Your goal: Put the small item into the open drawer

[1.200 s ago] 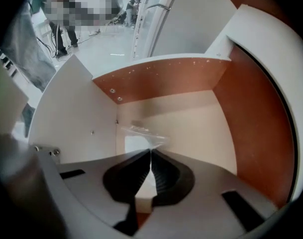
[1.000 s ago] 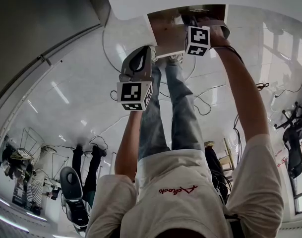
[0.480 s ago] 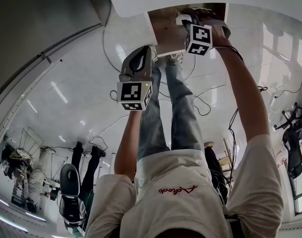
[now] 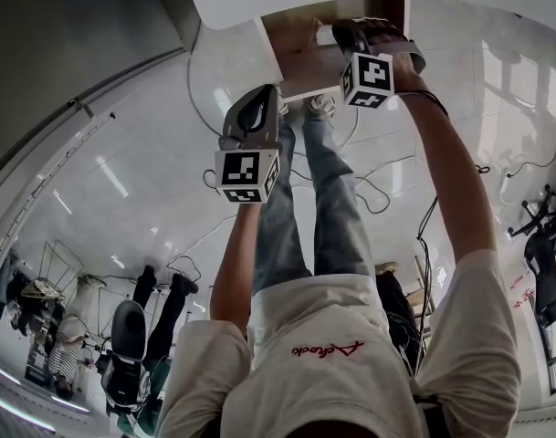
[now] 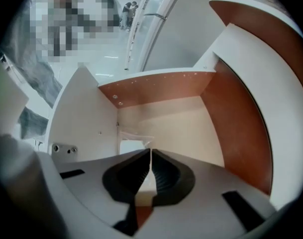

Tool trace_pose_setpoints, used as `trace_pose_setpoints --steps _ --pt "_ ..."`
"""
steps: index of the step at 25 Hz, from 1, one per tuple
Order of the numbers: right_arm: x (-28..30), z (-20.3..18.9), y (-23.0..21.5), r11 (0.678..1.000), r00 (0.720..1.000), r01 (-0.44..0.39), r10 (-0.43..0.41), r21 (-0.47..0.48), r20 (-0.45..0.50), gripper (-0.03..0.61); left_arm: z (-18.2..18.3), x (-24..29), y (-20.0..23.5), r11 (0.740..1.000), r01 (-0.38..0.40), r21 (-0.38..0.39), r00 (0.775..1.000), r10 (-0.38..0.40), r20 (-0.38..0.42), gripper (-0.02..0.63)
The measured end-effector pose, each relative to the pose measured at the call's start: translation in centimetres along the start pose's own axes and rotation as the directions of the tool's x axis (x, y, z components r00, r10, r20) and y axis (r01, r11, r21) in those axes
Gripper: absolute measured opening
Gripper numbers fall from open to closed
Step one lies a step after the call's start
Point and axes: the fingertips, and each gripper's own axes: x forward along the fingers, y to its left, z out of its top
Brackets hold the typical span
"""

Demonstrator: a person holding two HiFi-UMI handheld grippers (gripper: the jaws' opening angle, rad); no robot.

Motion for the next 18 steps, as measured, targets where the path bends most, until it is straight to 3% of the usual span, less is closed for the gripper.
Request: trace_pose_setpoints --steps 5,7,9,11,13,18 --pt "-0.6 1.0 -0.1 0.998 0.999 0.025 -0.026 0.064 0.020 0.014 0.0 -0.3 0.3 1.000 0.015 0.016 1.000 -0.015 -0.003 0.009" --pt "-1.4 0.9 -0.7 0.987 0.997 0.052 -0.059 0.155 0.042 0.014 0.1 -0.1 0.0 0.999 0.021 0.025 1.000 -0.021 -0.005 0.009" --pt "-2.3 0.5 -1.6 0.954 0.993 0.077 -0.100 0.291 0.065 0.014 0.1 0.2 -0.4 0.999 0.029 0.034 1.000 -0.029 -0.007 0.009" --pt "-3.6 -0.1 -2.7 0.892 0.985 0.094 -0.147 0.442 0.088 0.014 0.3 0.5 -0.9 0.998 0.038 0.046 0.999 -0.038 -0.010 0.009" --pt "-5.1 -0.7 -3.9 0.811 0.973 0.102 -0.201 0.576 0.110 0.014 0.5 0.7 -1.2 0.997 0.047 0.060 0.999 -0.046 -0.012 0.009" --pt "-9.0 -2.1 -5.4 0.601 0.931 0.097 -0.336 0.793 0.141 0.014 1.6 1.3 -1.9 0.993 0.067 0.095 0.998 -0.065 -0.017 0.009"
